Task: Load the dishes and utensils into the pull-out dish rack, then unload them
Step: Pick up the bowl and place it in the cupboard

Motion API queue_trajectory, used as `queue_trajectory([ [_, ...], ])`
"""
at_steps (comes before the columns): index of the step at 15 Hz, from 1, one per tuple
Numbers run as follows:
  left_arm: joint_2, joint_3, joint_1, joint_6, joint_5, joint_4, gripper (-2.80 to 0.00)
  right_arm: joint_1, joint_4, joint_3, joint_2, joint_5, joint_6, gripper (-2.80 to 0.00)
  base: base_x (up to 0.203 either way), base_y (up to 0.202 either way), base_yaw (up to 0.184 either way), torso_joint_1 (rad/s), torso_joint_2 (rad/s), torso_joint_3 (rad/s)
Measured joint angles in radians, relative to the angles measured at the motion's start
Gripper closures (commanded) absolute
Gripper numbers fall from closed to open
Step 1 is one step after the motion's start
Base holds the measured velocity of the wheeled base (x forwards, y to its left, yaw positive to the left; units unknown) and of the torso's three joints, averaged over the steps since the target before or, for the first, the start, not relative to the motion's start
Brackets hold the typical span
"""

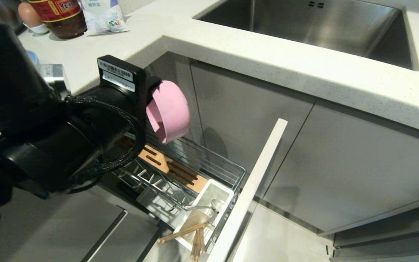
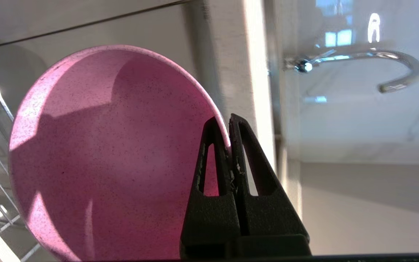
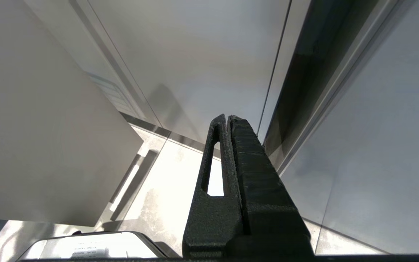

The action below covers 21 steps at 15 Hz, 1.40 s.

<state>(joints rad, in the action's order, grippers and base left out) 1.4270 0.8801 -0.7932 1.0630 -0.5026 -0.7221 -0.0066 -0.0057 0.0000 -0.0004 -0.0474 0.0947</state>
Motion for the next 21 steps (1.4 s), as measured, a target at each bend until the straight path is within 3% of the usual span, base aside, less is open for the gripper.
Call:
queue_trajectory([
  [6,0.184,-0.031,0.018,0.009,-0.015,-0.129,0.00,0.000,0.000,0.000,0.000,0.000,0.000,0.00,0.000,0.000,0.000,0.000,0.00,0.000],
  [11,0.329,-0.084,0.043,0.008,-0.019,-0.354,0.00,0.000,0.000,0.000,0.000,0.000,0.000,0.00,0.000,0.000,0.000,0.000,0.00,0.000],
  [21,0.519,-0.092,0.080,0.017,-0.010,-0.582,0.00,0.000,0.000,0.000,0.000,0.000,0.000,0.00,0.000,0.000,0.000,0.000,0.00,0.000],
])
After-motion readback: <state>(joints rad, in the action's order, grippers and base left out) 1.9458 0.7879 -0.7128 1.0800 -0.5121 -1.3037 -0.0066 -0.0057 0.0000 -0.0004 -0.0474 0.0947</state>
